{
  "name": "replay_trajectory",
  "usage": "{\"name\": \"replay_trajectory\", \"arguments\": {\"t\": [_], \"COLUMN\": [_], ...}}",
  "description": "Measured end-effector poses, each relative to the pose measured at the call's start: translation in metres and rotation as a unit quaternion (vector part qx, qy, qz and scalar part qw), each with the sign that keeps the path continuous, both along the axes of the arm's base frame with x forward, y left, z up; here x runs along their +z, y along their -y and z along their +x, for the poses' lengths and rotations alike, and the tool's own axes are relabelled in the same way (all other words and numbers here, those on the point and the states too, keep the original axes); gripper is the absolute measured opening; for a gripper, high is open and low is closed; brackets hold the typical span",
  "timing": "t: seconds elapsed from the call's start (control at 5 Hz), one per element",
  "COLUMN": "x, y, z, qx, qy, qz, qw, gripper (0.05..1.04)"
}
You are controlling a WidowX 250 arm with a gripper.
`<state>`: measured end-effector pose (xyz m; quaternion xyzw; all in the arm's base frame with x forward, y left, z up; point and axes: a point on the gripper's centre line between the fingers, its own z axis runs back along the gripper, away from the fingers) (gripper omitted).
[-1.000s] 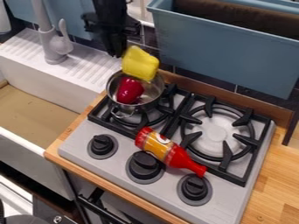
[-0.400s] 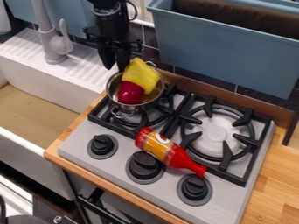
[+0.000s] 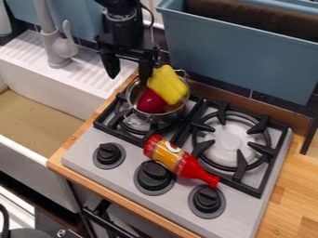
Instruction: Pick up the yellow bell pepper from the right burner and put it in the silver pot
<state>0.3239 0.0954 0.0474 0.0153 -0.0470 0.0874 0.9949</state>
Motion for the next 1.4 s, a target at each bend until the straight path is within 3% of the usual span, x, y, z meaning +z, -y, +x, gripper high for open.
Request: {"name": "replay_trajectory", "arguments": {"t": [0.4, 0.8, 1.0, 1.4], "x": [0.028, 0.040, 0.057, 0.052], "y": [0.009, 0.025, 0.035, 0.052], "z": [0.005, 0.007, 0.008, -0.004], "qx": [0.014, 0.018, 0.009, 0.000], "qy": [0.012, 0.007, 0.032, 0.029], "qz": [-0.009, -0.034, -0.045, -0.044], "qw": [0.9998, 0.9992, 0.9984, 0.9986], "gripper": [0.997, 0.997, 0.997, 0.997]}}
